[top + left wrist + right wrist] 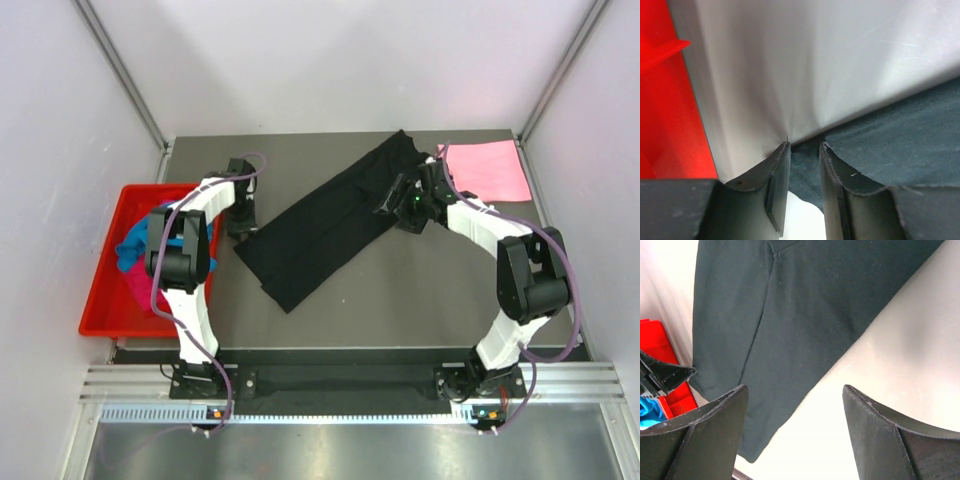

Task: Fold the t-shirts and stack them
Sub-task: Fold the tshirt

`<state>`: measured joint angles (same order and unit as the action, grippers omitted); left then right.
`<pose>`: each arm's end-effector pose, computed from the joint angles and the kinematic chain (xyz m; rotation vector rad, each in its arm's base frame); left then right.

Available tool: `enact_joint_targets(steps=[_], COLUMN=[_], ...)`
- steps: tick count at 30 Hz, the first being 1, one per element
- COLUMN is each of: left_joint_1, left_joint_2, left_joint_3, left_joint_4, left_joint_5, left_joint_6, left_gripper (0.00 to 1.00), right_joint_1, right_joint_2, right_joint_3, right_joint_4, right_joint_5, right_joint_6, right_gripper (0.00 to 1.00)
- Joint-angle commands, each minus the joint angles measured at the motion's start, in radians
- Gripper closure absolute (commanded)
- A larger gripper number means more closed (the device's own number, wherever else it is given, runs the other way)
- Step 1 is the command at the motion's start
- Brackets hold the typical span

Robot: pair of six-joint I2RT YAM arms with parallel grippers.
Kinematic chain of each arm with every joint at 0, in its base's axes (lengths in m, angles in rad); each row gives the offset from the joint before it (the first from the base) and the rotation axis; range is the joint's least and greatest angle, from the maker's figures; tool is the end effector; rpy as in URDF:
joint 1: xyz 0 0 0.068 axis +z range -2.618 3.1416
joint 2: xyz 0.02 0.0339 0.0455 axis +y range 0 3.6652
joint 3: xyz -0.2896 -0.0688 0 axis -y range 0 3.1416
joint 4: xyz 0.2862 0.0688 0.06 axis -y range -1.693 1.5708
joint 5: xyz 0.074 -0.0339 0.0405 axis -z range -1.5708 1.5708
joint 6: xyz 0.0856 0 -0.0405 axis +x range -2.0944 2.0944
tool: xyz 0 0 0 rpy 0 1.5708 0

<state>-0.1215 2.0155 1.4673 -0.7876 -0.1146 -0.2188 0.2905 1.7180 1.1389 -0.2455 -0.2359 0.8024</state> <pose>0.4550 -0.0457 0.1223 -0.1600 2.8846 0.1056 0.4174 0.1457 0.1781 0.5238 2.4624 0.7661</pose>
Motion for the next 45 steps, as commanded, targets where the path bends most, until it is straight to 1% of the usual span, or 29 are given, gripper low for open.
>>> enact_joint_targets(steps=[1,6,8,13,16,19,22,24,25,26,29,32,33,34,36,37,38,40,41,43,44,45], left_joint_1=[0.013,0.011,0.013,0.013,0.013,0.013,0.013,0.011,0.011,0.008,-0.007,-0.018,-0.021,-0.029,-0.073,-0.092,-0.136,-0.179,-0.226,-0.276,-0.317,-0.335], left_joint_2=[-0.012,-0.049,-0.069,-0.133,-0.159,-0.188,-0.221,-0.247,-0.251,-0.253,-0.256,-0.256,-0.267,-0.274,-0.294,-0.294,-0.291,-0.271,-0.270,-0.273,-0.276,-0.278], left_joint_3=[-0.033,-0.076,-0.103,-0.185,-0.220,-0.231,-0.191,-0.156,-0.115,-0.089,-0.024,-0.010,-0.019,-0.045,-0.082,-0.087,-0.087,-0.084,-0.088,-0.110,-0.117,-0.127], left_joint_4=[-0.076,-0.097,-0.101,-0.110,-0.119,-0.137,-0.170,-0.183,-0.186,-0.200,-0.193,-0.168,-0.124,-0.105,-0.053,-0.047,-0.047,-0.042,-0.032,0.029,0.054,0.077], left_joint_5=[-0.117,-0.152,-0.157,-0.238,-0.264,-0.277,-0.267,-0.241,-0.228,-0.205,-0.160,-0.021,0.092,0.142,0.174,0.167,0.161,0.196,0.213,0.242,0.286,0.306], left_joint_6=[-0.008,-0.028,-0.040,-0.077,-0.094,-0.108,-0.116,-0.110,-0.102,-0.102,-0.085,-0.054,-0.033,-0.030,-0.022,-0.022,-0.024,-0.043,-0.050,-0.080,-0.091,-0.115], left_gripper=[0.66,0.70,0.71,0.71,0.71,0.71,0.69,0.68,0.67,0.67,0.66,0.66,0.66,0.66,0.65,0.65,0.65,0.65,0.65,0.65,0.65,0.66], right_joint_1=[-0.007,-0.027,-0.033,-0.057,-0.070,-0.079,-0.090,-0.099,-0.100,-0.102,-0.103,-0.113,-0.125,-0.135,-0.169,-0.180,-0.189,-0.212,-0.218,-0.235,-0.238,-0.250], right_joint_2=[-0.035,-0.034,-0.023,0.005,0.022,0.038,0.078,0.124,0.140,0.170,0.222,0.255,0.259,0.276,0.285,0.295,0.299,0.319,0.327,0.353,0.364,0.377], right_joint_3=[0.019,0.033,0.064,0.133,0.156,0.171,0.199,0.223,0.231,0.239,0.266,0.279,0.275,0.272,0.259,0.252,0.246,0.246,0.252,0.265,0.268,0.288], right_joint_4=[0.028,0.011,-0.004,-0.058,-0.063,-0.055,-0.026,-0.005,0.006,0.014,0.044,0.077,0.087,0.115,0.143,0.170,0.187,0.213,0.216,0.230,0.238,0.238], right_joint_5=[0.010,0.020,0.026,0.069,0.079,0.102,0.124,0.122,0.119,0.121,0.139,0.194,0.202,0.202,0.191,0.187,0.182,0.181,0.182,0.182,0.178,0.172], right_joint_6=[-0.026,-0.035,-0.052,-0.069,-0.057,-0.048,-0.048,-0.040,-0.022,-0.009,0.037,0.072,0.083,0.102,0.130,0.136,0.141,0.135,0.135,0.132,0.132,0.132], right_gripper=[0.24,0.24,0.24,0.23,0.23,0.23,0.23,0.25,0.26,0.28,0.30,0.30,0.30,0.30,0.31,0.31,0.31,0.31,0.31,0.31,0.31,0.31])
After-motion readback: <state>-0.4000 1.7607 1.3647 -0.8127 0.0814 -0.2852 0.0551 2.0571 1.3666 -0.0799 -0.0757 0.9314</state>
